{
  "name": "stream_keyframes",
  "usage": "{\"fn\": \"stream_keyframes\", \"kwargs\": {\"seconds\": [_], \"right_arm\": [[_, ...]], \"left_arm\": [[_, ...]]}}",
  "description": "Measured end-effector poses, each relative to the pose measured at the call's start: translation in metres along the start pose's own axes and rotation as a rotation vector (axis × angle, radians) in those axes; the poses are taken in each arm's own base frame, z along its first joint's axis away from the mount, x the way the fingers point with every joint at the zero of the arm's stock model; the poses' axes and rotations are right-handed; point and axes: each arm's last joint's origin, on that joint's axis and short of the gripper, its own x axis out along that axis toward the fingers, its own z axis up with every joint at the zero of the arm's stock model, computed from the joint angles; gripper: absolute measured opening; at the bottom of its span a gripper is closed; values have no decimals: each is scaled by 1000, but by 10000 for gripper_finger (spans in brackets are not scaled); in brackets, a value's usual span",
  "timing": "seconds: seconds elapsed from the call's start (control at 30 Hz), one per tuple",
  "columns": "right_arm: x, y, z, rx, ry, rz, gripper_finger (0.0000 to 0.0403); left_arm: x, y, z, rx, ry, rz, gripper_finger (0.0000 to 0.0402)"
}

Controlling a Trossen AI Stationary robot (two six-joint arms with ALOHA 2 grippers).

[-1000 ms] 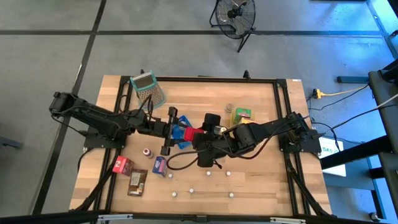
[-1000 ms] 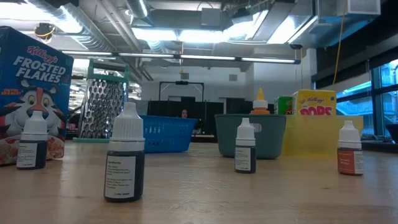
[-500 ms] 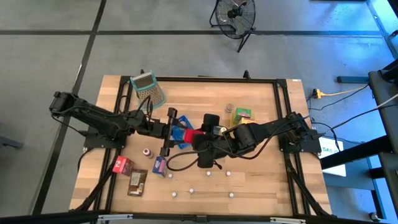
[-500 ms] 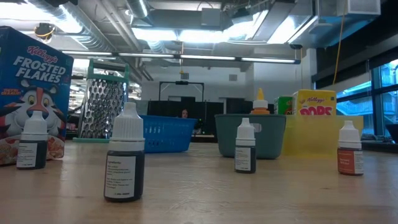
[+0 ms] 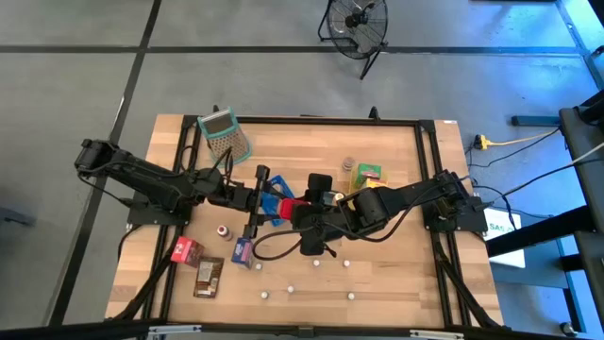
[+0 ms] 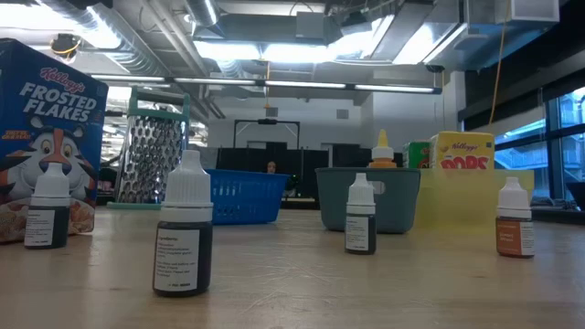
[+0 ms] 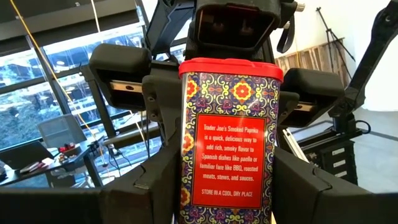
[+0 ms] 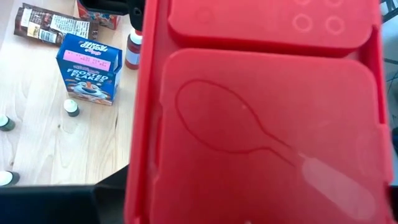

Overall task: Pick & Place Kitchen Items
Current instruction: Put the red seasoning can into the blue bin

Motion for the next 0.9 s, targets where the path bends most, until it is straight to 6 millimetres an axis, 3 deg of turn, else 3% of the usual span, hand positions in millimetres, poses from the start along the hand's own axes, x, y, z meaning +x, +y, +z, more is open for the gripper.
{"fn": "stream_keyframes", "kwargs": {"seconds": [0.9], "right_arm": [[-3, 3, -2, -11, 10, -3, 199]], "left_arm": [[0, 0, -2, 17, 16, -4, 196]]}}
